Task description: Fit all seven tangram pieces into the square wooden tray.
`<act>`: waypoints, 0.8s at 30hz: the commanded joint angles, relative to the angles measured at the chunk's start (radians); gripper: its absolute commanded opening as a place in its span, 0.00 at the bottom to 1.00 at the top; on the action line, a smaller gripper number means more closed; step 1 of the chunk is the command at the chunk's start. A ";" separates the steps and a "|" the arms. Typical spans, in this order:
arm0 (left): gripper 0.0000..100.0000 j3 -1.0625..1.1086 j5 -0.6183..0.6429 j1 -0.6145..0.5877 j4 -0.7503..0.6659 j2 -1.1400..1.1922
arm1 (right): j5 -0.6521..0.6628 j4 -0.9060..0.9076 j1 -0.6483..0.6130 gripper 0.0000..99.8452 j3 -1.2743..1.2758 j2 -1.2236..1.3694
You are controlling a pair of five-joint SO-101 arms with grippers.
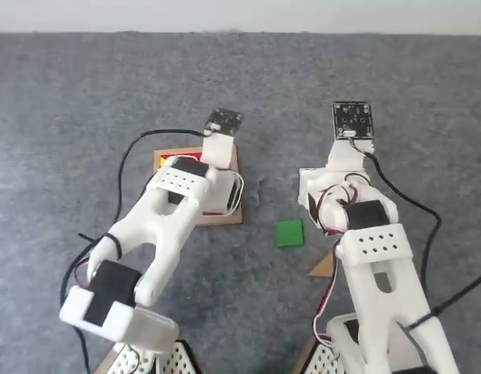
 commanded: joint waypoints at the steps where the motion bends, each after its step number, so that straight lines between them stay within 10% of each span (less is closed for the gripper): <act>1: 0.15 -0.039 -0.068 -0.006 0.083 -0.006 | 0.012 -0.022 0.001 0.02 -0.008 -0.042; 15: 0.15 0.090 -0.031 -0.103 0.038 -0.313 | 0.014 -0.022 0.002 0.02 -0.008 -0.042; 24: 0.02 0.033 -0.058 -0.106 -0.051 -0.080 | 0.014 -0.022 0.002 0.02 -0.008 -0.042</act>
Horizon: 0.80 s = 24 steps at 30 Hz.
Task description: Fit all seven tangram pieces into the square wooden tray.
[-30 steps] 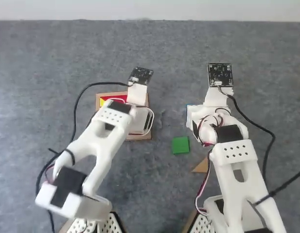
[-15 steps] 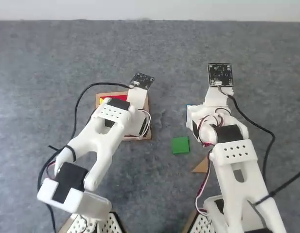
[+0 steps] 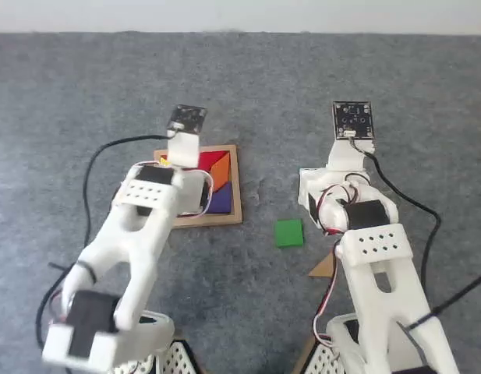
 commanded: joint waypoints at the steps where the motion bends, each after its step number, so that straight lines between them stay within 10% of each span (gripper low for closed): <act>1: 0.01 -0.140 -0.008 0.057 -0.021 0.157 | 0.014 -0.022 0.002 0.02 -0.008 -0.042; 24: 0.01 -0.246 0.014 0.170 0.181 0.152 | 0.014 -0.022 0.004 0.02 -0.008 -0.042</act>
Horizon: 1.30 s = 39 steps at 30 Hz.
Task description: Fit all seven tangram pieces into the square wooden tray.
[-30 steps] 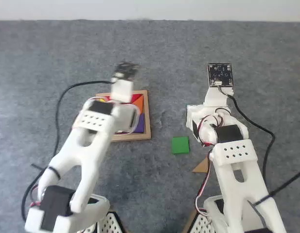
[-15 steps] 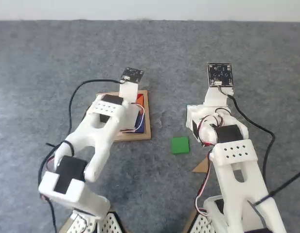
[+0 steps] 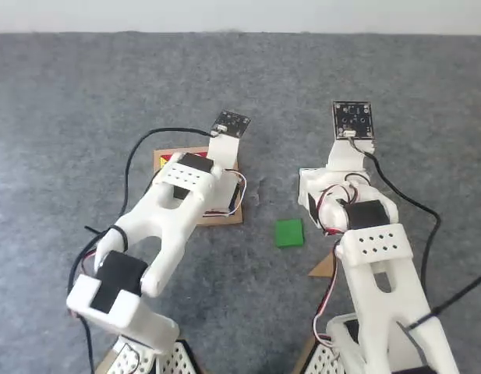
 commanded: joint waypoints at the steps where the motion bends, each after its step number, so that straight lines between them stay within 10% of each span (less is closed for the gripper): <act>1: 0.01 -0.036 -0.026 0.002 0.140 -0.184 | 0.014 -0.022 0.005 0.02 -0.008 -0.042; 8: 0.01 0.197 -0.011 -0.361 0.046 -0.628 | 0.153 -0.041 -0.120 0.02 -0.012 -0.022; 22: 0.01 0.383 0.060 -0.571 -0.149 -0.715 | 0.310 -0.137 -0.513 0.02 -0.428 0.615; 39: 0.01 0.400 0.074 -0.611 -0.173 -0.720 | 0.328 -0.102 -0.404 0.02 -0.578 0.845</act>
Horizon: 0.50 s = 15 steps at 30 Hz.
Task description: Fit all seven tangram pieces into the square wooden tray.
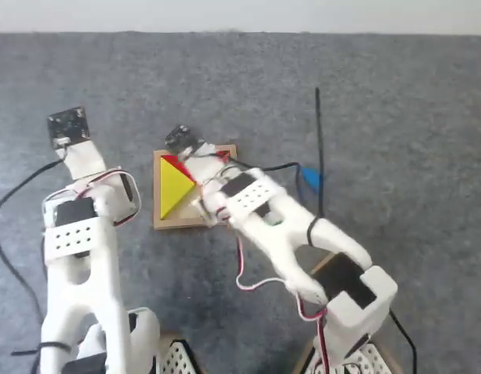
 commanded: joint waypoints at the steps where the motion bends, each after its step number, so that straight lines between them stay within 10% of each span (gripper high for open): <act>1: 0.01 -0.008 0.009 -0.005 -0.026 -0.038 | 0.011 0.001 0.082 0.02 -0.058 -0.015; 15: 0.01 -0.007 0.003 0.014 -0.021 -0.040 | 0.011 -0.039 -0.033 0.02 -0.101 -0.073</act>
